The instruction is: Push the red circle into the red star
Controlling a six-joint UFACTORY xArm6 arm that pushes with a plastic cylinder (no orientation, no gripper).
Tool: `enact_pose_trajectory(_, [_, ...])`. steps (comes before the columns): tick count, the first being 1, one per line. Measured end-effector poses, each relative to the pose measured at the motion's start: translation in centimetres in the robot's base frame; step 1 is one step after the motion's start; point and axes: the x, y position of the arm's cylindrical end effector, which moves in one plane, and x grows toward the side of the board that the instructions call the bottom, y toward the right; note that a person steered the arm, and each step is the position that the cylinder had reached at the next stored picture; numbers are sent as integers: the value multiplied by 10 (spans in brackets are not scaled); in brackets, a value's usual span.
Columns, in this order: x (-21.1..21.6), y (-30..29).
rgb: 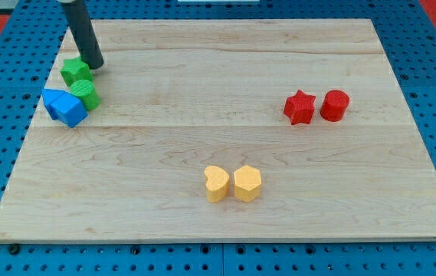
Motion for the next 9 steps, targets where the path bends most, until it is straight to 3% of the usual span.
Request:
enact_pose_trajectory(2, [40,-15])
enact_pose_trajectory(3, [32,48])
enact_pose_trajectory(4, [56,157])
enact_pose_trajectory(5, [136,234])
enact_pose_trajectory(6, [162,320])
enact_pose_trajectory(8, [147,451])
enact_pose_trajectory(9, [124,452])
